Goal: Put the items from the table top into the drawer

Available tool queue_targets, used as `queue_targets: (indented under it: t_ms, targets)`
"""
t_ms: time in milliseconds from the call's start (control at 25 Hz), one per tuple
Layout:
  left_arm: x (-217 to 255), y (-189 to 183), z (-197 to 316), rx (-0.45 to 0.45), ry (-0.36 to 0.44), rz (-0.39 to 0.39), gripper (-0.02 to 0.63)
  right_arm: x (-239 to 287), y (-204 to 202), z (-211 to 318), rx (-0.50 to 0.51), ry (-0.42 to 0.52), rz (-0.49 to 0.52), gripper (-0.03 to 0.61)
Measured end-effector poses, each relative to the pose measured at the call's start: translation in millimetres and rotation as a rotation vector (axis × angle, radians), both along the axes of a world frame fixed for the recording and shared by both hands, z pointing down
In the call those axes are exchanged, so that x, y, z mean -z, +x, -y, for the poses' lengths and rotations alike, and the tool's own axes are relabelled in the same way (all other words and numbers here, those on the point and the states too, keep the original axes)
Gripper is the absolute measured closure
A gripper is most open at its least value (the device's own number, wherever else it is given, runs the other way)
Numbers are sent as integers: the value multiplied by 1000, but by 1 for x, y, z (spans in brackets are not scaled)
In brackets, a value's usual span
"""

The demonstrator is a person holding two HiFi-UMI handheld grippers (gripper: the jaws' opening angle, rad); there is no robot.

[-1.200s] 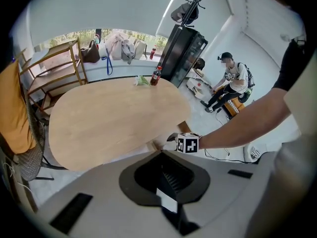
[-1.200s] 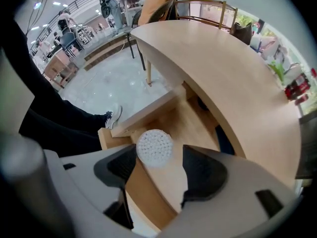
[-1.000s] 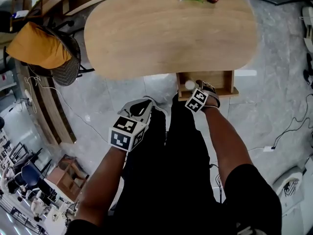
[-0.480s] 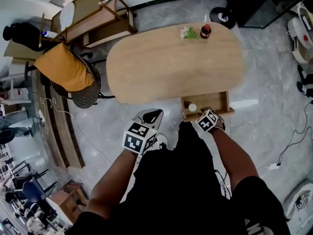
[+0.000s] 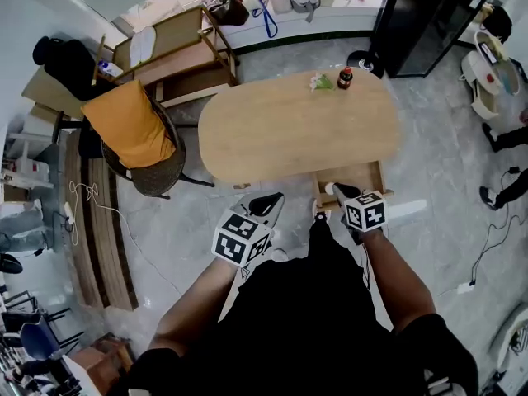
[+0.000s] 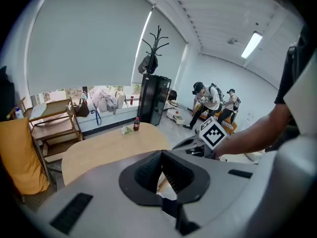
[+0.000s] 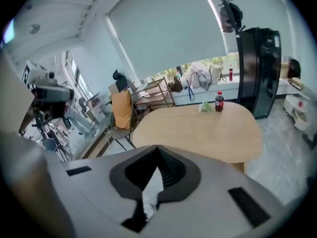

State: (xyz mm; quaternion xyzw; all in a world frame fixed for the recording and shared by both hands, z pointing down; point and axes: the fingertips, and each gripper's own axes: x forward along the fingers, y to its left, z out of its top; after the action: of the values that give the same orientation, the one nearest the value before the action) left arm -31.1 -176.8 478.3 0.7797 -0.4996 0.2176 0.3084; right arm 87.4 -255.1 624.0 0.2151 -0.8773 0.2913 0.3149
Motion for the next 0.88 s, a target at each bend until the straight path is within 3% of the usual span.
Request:
queue_targets:
  t_ms: [360,560,680,880]
  targets:
    - [49,-10,-109,-22,149,-80,609,183,1,-117,-159,239,252,574]
    - [41,-5,-140,-32,121,-86,609,219,18,-167,-236,194,377,574]
    - [52,8,-151,-70,147,-79,609,228,20,-188,-213,187,408,575]
    - [71,31,-153,-54,211,-73,609,241,25,-212,-65,301,346,575]
